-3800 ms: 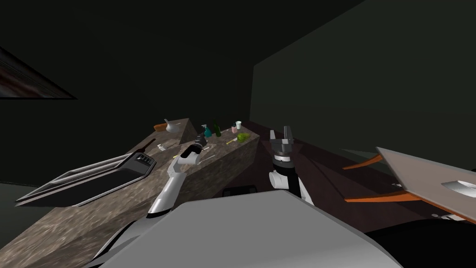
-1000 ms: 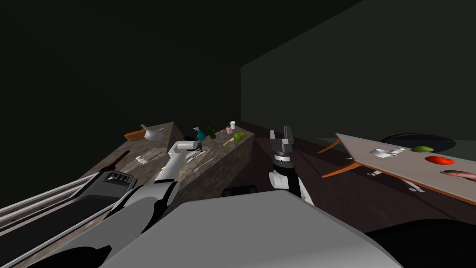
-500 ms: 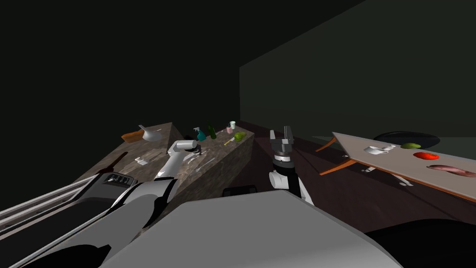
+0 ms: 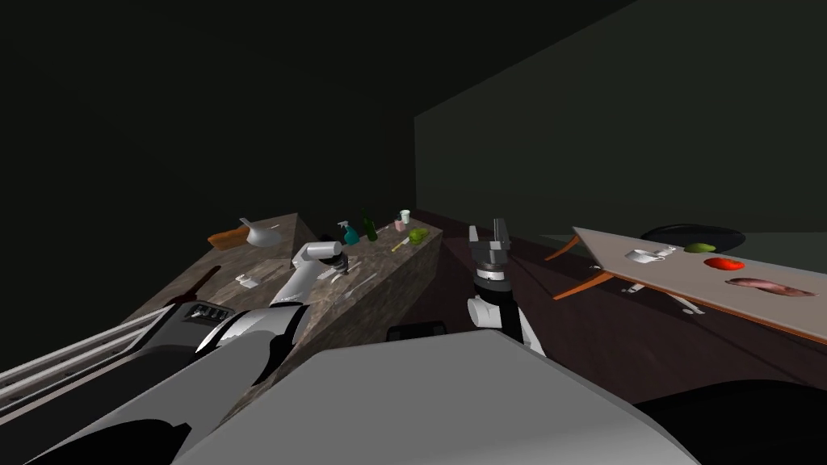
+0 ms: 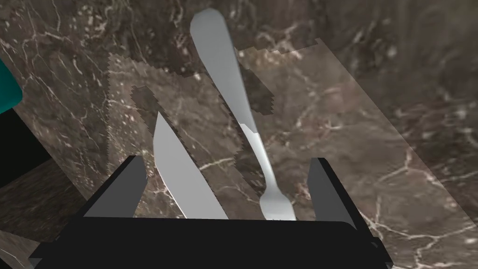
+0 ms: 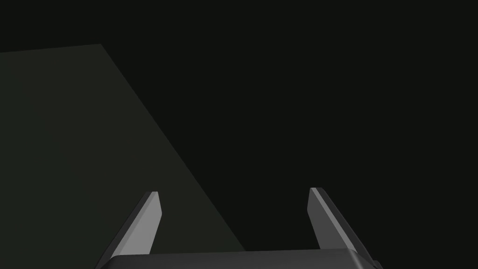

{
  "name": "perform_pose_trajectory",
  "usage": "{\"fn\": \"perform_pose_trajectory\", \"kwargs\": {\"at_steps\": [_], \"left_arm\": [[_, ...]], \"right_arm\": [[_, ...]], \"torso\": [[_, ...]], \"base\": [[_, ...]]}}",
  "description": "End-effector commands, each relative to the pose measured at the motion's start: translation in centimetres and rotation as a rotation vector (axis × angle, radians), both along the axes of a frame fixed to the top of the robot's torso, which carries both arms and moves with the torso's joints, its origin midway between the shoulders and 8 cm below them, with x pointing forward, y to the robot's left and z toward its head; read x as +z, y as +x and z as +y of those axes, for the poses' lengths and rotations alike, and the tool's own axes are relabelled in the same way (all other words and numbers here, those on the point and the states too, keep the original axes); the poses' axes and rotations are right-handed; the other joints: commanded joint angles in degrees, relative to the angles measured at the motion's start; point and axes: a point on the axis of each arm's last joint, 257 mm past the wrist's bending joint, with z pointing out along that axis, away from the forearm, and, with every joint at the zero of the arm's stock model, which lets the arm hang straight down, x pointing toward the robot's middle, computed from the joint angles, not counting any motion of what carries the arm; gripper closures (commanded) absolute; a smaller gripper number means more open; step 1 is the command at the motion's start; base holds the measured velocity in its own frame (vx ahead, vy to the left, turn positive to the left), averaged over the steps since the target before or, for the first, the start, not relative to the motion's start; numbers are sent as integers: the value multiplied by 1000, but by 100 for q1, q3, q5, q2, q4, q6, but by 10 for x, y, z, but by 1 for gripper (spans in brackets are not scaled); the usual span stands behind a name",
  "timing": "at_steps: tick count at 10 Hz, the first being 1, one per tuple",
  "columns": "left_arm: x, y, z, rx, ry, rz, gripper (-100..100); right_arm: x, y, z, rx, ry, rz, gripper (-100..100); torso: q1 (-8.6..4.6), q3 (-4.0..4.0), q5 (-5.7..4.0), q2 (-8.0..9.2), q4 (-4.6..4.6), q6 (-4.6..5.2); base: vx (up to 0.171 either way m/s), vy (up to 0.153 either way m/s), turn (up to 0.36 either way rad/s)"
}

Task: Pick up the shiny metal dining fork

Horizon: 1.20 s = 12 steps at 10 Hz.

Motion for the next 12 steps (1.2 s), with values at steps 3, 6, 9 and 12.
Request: {"fn": "perform_pose_trajectory", "kwargs": {"at_steps": [3, 6, 9, 12], "left_arm": [[-11, -25, -1, 12, -28, 121, -100], [-13, -30, -2, 14, -36, 150, -100], [-18, -33, 13, 73, -40, 153, -100], [-22, -35, 34, 155, -45, 142, -100]], "right_arm": [[0, 0, 0, 0, 0, 0, 0], [0, 0, 0, 0, 0, 0, 0], [0, 0, 0, 0, 0, 0, 0], [0, 0, 0, 0, 0, 0, 0]], "torso": [[-11, 1, -2, 3, 0, 2], [-19, 1, -5, 2, 0, 2], [-21, 0, -5, 2, 0, 6], [4, 19, 1, 33, 7, 3]], "base": [[-25, 47, -61], [-19, 21, -39], [-39, 32, -161], [-110, 85, -307]]}}
